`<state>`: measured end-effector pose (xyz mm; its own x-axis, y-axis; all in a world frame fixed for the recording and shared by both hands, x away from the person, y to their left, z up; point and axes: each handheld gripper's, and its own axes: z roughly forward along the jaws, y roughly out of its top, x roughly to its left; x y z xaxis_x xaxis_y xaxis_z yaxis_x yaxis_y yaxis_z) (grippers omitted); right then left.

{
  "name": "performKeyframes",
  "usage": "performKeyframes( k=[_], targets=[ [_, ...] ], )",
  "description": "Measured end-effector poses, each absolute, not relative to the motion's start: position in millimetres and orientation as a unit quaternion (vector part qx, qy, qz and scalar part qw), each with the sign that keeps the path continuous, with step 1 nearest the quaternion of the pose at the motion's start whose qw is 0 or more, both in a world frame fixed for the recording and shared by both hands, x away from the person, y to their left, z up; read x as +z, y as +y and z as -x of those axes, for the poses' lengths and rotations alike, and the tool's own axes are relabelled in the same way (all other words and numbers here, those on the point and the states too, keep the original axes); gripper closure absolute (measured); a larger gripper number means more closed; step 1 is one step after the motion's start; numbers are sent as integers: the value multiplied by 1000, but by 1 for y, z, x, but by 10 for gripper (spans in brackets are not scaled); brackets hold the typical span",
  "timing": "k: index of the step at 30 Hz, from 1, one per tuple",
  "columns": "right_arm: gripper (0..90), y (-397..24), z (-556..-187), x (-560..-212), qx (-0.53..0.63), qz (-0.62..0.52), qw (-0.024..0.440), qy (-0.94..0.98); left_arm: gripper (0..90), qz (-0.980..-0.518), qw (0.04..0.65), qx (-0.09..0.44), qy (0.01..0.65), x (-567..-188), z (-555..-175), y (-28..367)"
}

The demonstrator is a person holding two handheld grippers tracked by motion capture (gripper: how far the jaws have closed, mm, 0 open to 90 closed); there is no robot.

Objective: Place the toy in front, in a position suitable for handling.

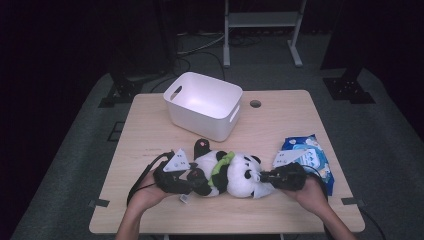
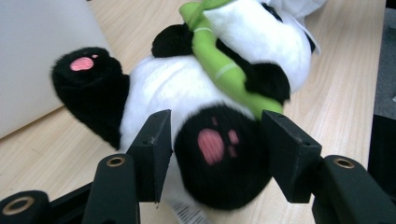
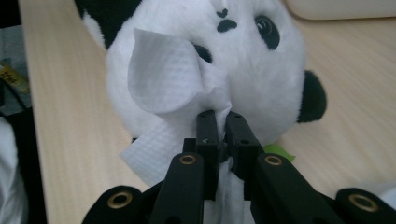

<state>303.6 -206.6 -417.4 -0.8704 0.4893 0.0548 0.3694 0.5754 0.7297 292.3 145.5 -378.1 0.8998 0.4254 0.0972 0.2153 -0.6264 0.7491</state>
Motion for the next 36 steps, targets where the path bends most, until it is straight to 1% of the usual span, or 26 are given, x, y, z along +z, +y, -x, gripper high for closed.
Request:
performKeyframes(
  k=[1, 2, 4, 7, 8, 11, 14, 16, 17, 18, 23, 36],
  targets=[
    [844, -207, -304, -417, 392, -243, 77, 884, 449, -894, 389, 131, 177, -379, -292, 145],
    [843, -206, -301, -417, 389, -239, 78, 886, 499, -899, 382, 127, 171, -382, -292, 143],
    [843, -210, -303, -414, 388, -247, 80, 885, 551, -900, 382, 122, 171, -384, -292, 143],
    [844, -215, -308, -412, 384, -262, 90, 881, 582, -902, 379, 119, 170, -384, -292, 143],
    [844, -218, -315, -410, 378, -286, 109, 874, 584, -904, 377, 115, 167, -385, -292, 144],
    [844, -221, -325, -409, 373, -313, 118, 865, 586, -905, 375, 111, 166, -386, -293, 145],
    [844, -220, -330, -412, 369, -324, 117, 863, 585, -905, 375, 109, 167, -386, -293, 145],
    [844, -216, -333, -416, 369, -322, 102, 866, 585, -905, 376, 108, 167, -386, -293, 145],
    [844, -216, -333, -416, 369, -322, 102, 866, 585, -905, 377, 107, 167, -386, -293, 145],
    [844, -213, -331, -417, 370, -314, 91, 869, 587, -904, 379, 106, 166, -387, -292, 144],
    [846, -213, -324, -412, 378, -301, 75, 872, 594, -905, 380, 104, 161, -389, -291, 140],
    [846, -193, -312, -387, 401, -260, 78, 875, 599, -906, 379, 105, 155, -391, -288, 130]
  ],
)
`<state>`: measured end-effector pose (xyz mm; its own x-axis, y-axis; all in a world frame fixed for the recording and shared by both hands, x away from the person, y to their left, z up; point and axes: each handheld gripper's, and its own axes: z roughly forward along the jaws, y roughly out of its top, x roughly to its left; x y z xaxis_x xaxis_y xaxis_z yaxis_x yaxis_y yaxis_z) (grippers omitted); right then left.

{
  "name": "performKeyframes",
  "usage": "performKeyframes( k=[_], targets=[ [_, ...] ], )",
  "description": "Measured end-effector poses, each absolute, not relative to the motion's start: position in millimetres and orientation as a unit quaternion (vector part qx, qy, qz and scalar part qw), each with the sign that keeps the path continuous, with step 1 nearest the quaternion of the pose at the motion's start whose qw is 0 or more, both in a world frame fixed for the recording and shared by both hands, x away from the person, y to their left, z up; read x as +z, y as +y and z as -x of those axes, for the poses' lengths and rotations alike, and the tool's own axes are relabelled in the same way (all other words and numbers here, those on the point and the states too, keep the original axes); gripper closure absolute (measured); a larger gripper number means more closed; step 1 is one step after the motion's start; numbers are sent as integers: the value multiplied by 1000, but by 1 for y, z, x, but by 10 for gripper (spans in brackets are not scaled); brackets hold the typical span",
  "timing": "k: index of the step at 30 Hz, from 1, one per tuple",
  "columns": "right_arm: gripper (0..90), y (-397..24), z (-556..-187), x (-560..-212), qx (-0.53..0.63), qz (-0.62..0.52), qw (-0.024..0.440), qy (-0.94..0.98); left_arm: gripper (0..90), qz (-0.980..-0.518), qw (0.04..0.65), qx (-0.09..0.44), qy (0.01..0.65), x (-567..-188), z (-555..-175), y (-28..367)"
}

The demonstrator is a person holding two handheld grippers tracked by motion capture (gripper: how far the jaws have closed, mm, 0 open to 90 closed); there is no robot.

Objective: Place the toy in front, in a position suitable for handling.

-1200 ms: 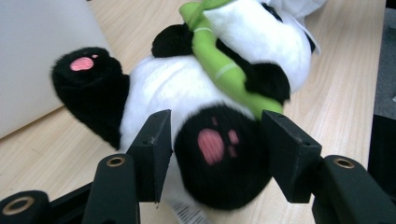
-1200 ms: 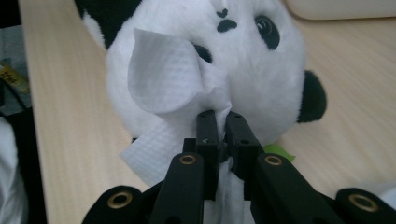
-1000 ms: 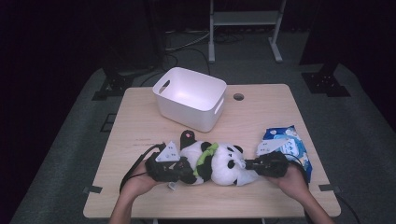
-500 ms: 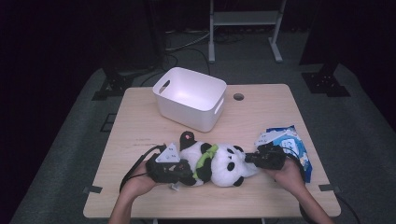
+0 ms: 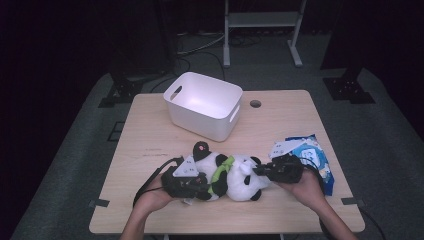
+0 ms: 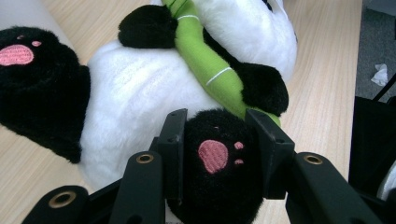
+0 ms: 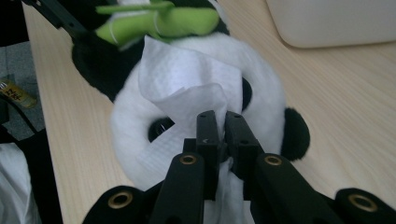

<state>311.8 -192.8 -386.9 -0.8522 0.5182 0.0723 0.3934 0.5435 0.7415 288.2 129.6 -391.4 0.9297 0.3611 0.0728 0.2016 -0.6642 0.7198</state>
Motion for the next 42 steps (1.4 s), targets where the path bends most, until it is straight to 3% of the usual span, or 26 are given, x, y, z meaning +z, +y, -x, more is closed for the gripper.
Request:
performKeyframes(
  k=[18, 31, 42],
  targets=[
    [844, -161, -300, -377, 399, -214, 74, 889, 584, -908, 384, 100, 133, -394, -282, 109],
    [844, -184, -294, -384, 393, -234, 80, 886, 532, -903, 392, 104, 140, -381, -289, 118],
    [843, -194, -289, -396, 398, -245, 76, 881, 543, -899, 406, 88, 135, -354, -328, 124]
  ],
)
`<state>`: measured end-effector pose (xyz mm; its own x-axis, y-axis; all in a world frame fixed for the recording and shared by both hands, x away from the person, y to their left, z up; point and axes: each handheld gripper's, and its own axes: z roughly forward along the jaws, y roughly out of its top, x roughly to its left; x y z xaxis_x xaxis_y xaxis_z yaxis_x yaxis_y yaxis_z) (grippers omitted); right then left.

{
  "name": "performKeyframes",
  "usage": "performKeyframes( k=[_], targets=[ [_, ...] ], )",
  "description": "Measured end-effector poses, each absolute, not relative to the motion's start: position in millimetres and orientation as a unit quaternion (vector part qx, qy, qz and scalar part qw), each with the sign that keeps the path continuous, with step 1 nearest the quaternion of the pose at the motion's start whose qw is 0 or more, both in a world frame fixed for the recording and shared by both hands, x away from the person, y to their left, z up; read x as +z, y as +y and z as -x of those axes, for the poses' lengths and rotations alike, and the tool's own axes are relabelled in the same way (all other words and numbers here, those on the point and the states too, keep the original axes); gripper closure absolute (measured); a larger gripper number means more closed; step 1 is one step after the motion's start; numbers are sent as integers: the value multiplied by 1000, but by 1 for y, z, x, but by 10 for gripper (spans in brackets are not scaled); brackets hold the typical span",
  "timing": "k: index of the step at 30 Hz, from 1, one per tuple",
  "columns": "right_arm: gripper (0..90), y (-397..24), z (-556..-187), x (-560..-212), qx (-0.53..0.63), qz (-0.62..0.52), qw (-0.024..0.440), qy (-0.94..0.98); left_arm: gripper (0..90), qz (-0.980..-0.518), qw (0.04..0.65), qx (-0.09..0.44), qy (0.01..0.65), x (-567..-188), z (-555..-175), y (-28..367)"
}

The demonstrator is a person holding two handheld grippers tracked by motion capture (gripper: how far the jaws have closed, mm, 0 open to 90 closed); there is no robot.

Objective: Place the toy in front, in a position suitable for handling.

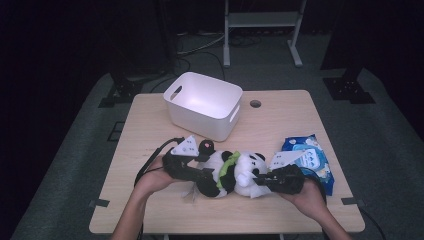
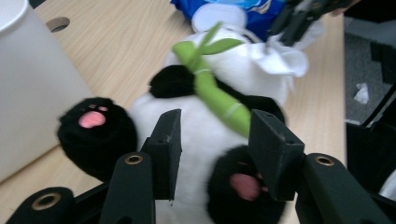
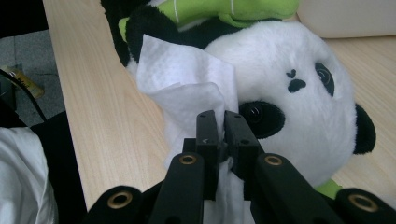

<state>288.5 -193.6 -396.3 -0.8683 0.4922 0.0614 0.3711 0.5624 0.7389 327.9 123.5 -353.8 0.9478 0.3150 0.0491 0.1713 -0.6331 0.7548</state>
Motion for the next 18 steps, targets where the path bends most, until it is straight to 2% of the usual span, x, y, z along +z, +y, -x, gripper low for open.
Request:
performKeyframes(
  k=[10, 18],
  targets=[
    [844, -196, -280, -401, 406, -247, 68, 877, 583, -906, 382, 92, 155, -369, -359, 124],
    [847, -195, -290, -405, 405, -257, 81, 874, 596, -913, 369, 68, 160, -384, -355, 125]
  ],
)
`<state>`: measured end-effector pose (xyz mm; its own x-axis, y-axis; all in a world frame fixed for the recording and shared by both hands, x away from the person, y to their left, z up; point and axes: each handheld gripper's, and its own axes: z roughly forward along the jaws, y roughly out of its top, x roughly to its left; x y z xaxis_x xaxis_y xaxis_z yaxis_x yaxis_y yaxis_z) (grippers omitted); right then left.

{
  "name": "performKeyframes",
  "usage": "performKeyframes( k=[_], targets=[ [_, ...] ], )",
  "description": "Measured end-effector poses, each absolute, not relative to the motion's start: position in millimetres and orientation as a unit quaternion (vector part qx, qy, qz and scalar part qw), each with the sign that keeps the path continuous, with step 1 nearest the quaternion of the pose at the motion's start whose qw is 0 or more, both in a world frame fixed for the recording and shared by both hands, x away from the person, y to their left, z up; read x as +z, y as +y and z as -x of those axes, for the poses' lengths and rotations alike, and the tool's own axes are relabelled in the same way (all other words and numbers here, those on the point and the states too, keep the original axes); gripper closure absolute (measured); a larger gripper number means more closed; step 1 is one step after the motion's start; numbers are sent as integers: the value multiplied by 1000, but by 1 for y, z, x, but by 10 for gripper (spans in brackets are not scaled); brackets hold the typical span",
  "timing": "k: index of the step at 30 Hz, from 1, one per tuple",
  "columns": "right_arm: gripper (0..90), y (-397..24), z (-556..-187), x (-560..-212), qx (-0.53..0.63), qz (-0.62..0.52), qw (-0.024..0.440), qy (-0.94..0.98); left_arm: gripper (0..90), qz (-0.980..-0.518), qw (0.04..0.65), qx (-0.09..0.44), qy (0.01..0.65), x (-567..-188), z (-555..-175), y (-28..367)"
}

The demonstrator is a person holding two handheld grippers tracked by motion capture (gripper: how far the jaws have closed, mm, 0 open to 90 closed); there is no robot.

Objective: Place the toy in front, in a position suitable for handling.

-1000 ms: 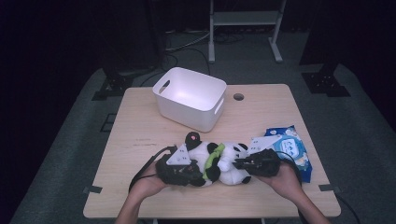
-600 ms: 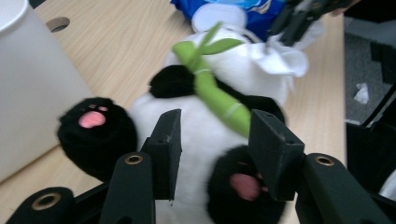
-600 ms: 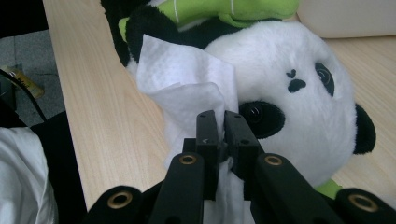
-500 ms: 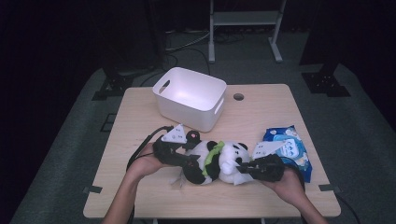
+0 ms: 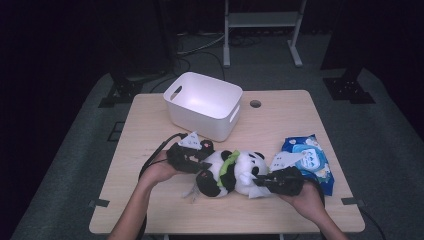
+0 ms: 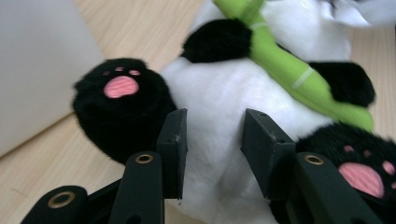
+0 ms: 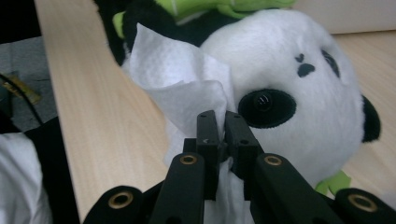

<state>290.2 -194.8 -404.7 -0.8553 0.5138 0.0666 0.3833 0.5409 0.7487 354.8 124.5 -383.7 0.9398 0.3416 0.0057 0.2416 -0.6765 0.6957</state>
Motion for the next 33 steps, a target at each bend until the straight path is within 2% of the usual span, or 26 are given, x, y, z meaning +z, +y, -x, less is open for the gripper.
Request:
performKeyframes(
  k=[23, 33],
  targets=[
    [847, -206, -337, -404, 380, -302, 117, 866, 568, -934, 328, 91, 107, -385, -311, 95],
    [847, -205, -325, -398, 388, -288, 109, 869, 569, -926, 348, 98, 107, -365, -320, 100]
  ],
)
